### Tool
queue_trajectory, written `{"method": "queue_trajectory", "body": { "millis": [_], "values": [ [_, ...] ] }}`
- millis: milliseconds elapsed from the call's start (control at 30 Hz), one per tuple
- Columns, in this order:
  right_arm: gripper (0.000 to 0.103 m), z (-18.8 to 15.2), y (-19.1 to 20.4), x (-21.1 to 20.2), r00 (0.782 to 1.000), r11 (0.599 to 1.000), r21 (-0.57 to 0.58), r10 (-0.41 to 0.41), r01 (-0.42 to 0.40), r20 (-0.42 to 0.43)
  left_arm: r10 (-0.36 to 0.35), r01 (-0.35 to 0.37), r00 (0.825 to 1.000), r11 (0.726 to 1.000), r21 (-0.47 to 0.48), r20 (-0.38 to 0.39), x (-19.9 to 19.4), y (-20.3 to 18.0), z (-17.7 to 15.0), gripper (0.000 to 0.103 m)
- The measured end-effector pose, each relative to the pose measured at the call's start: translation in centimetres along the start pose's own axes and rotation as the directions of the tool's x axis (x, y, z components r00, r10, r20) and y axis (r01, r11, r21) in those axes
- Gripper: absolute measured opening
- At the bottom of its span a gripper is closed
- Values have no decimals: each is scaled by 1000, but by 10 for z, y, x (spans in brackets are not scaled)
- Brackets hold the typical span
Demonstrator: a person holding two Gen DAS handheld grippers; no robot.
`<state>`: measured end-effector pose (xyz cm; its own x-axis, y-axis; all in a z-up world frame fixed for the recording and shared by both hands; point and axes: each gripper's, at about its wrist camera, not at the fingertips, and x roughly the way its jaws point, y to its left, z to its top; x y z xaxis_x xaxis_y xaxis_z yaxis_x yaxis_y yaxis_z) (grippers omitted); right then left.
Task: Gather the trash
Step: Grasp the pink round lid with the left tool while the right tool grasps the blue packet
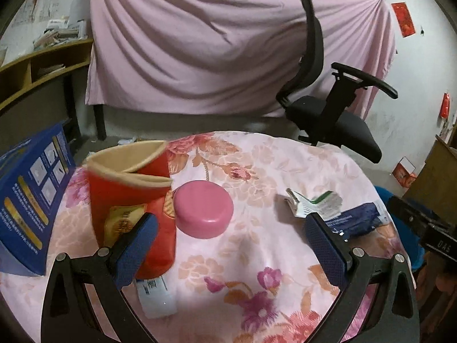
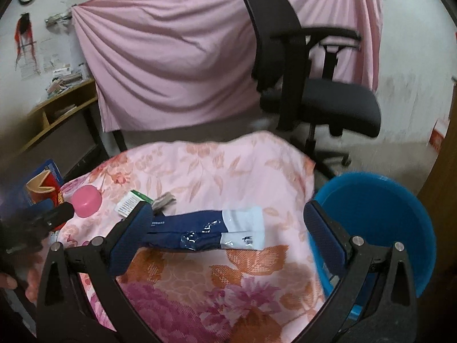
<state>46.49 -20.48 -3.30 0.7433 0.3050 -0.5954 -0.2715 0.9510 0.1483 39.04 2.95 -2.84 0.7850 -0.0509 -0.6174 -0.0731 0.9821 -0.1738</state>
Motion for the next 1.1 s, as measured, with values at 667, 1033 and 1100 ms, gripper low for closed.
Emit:
{"method": "queue_trajectory", "body": {
  "millis": [667, 1033, 1100],
  "values": [
    [100, -11, 17, 41, 975, 997, -52, 40, -53, -220, 71, -65, 997, 988, 143, -34, 25, 2, 5, 81],
    [89, -22, 37, 35, 968, 985, -158, 33, -74, -248, 60, -43, 996, 966, 255, -59, 28, -9, 1, 74],
    [80, -23, 35, 34, 968, 985, -156, 36, -77, -248, 75, -58, 996, 965, 257, -57, 30, -9, 1, 72]
  ]
}}
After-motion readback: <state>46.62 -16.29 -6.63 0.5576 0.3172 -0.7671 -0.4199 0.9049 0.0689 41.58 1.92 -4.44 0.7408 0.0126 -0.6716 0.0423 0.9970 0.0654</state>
